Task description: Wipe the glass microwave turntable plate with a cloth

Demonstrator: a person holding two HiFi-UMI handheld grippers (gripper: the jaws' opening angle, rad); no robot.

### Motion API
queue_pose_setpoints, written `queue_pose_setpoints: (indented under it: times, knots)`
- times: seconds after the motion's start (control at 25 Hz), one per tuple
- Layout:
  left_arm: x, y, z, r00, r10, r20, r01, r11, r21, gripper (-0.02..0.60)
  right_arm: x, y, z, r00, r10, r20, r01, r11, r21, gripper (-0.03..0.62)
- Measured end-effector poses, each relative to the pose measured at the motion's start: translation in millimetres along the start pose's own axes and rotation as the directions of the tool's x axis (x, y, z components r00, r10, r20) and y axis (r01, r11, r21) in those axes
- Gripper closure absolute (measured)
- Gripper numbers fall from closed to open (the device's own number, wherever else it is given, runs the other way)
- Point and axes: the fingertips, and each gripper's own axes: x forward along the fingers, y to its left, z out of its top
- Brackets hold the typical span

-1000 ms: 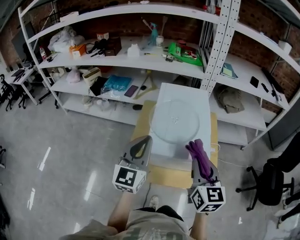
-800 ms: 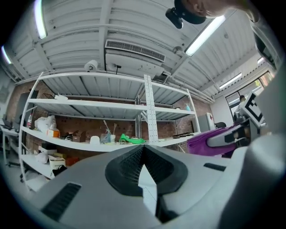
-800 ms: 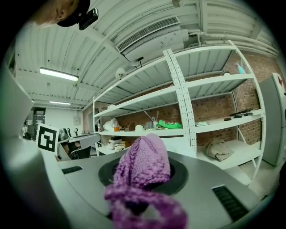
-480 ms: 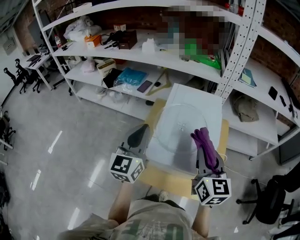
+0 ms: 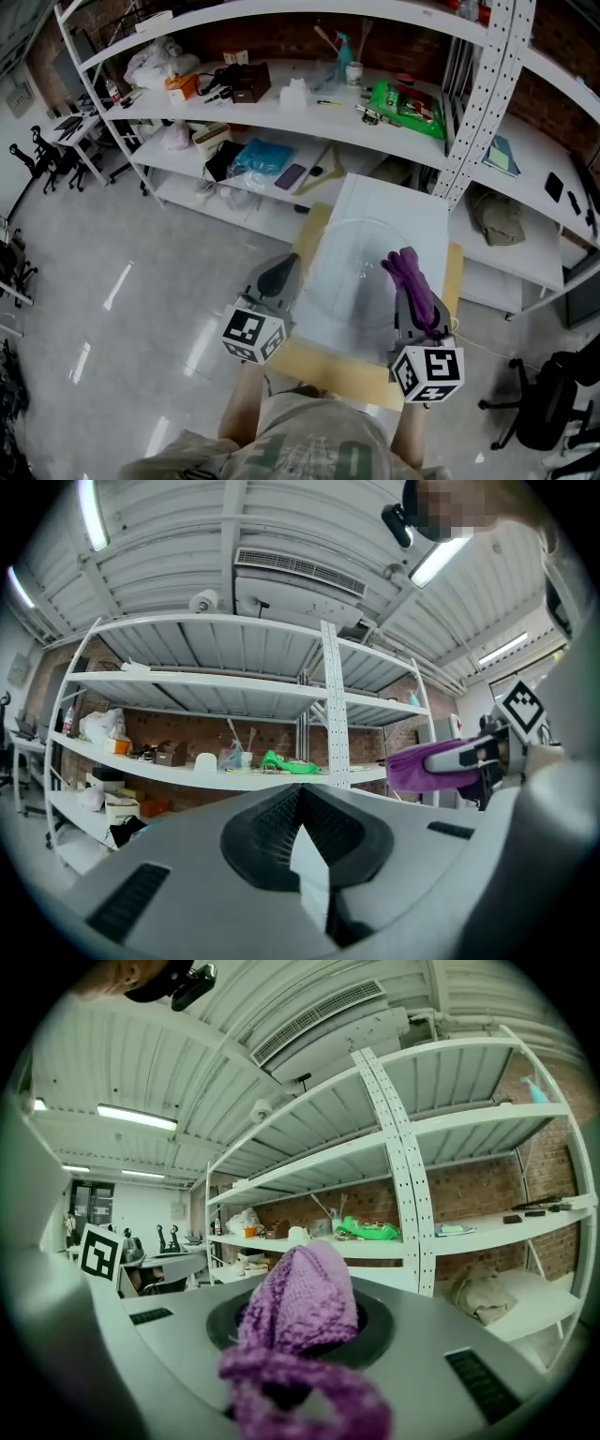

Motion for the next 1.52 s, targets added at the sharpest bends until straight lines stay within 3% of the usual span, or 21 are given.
queue_pose_setpoints:
  times: [0.28,0.68,0.84,1.0,1.28,1.52]
  knots:
    - [7,-3,-26,0.989,-0.121,-0.087,0.128,0.988,0.08,0.58,21,3,8,1.0,0.013,0.021,-0.014,0.999,0.044,0.54]
    - [19,-12,-57,0.944,-0.293,-0.154,0.294,0.956,-0.016,0.58,41,14,0,0.999,0.034,-0.018,-0.034,0.999,0.031,0.54]
    - [20,-19,-73,0.913,-0.34,-0.227,0.349,0.937,0.001,0.58,48,20,-1,0.999,0.042,-0.028,-0.041,0.999,0.028,0.54]
    - [19,-20,-77,0.906,-0.357,-0.228,0.364,0.931,-0.012,0.58,53,28,-1,0.997,0.061,-0.038,-0.061,0.998,0.009,0.54]
    - [19,-20,-79,0.912,-0.357,-0.204,0.359,0.933,-0.026,0.58,65,45,-6,0.99,0.108,-0.087,-0.11,0.994,-0.02,0.54]
    - [20,-20,-77,0.915,-0.353,-0.194,0.354,0.935,-0.034,0.58,88,72,-16,0.957,0.204,-0.207,-0.219,0.974,-0.052,0.54]
